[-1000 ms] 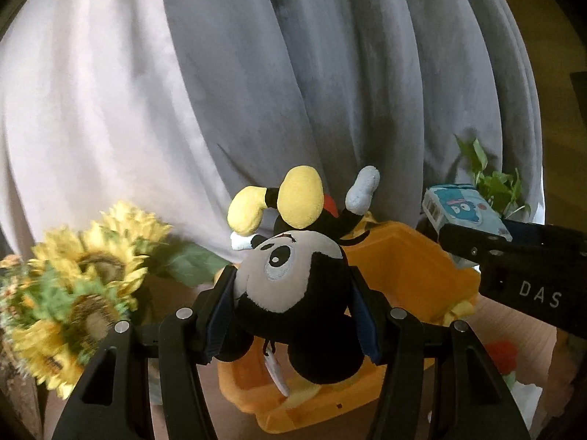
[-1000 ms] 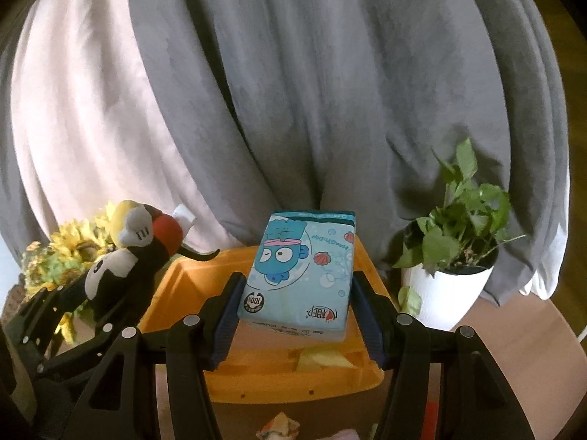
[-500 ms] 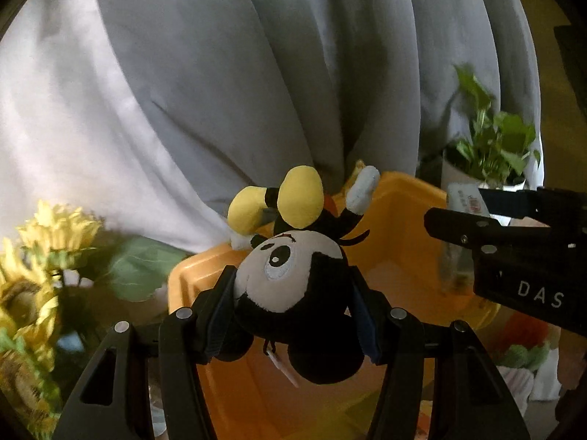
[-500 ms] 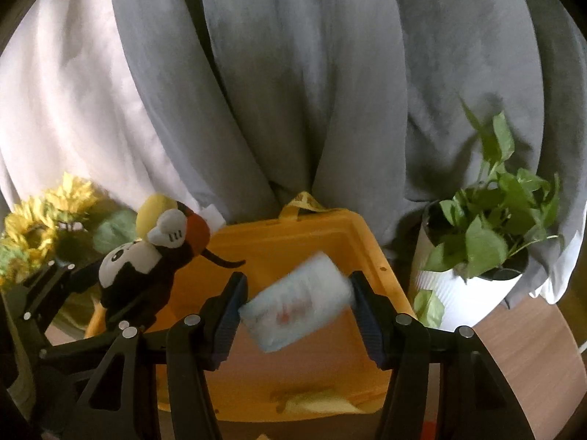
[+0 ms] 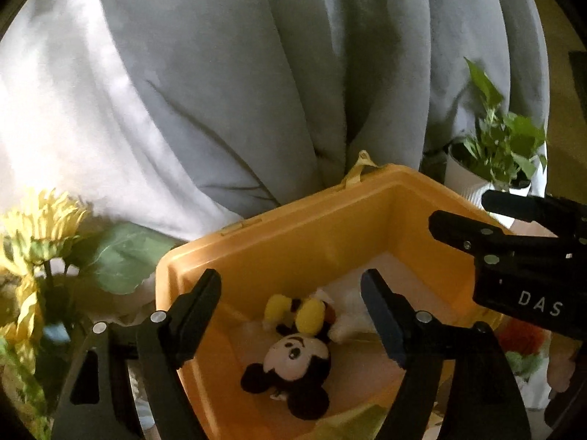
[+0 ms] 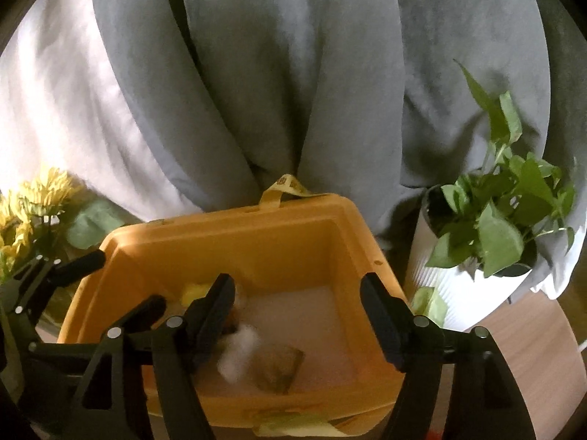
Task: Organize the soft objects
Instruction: 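Open both tools to drop Mickey and the tissue pack into the crate, then withdraw both tools from the crate back toward the remaining soft items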
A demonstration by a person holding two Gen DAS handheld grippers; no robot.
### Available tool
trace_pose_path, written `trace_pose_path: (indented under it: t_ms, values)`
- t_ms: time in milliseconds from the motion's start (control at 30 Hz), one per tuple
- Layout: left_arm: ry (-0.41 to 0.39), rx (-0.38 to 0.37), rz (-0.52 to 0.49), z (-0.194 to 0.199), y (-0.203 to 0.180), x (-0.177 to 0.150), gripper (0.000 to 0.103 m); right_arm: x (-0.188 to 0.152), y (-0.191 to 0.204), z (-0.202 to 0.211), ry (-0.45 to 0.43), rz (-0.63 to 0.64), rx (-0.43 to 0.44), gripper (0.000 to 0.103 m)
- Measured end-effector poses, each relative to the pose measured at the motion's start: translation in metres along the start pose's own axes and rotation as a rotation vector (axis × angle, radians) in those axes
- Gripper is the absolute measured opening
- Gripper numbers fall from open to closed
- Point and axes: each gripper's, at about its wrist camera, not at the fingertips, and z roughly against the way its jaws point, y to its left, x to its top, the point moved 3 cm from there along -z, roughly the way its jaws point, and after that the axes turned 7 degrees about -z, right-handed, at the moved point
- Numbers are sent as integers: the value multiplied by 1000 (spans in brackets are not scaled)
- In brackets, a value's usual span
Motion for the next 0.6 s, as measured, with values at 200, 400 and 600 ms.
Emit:
trace_pose_path:
  t_ms: [200,400,600]
  values:
    - [-13,50,89,24,3,2,79,3,-4,14,-17,1,-1,72]
    - [-45,124,154,56,2,2,82,2,-5,38,-53,25,9,72]
    - [-82,183,207,95,0,-2,87,0,-10,66,-87,30,26,72]
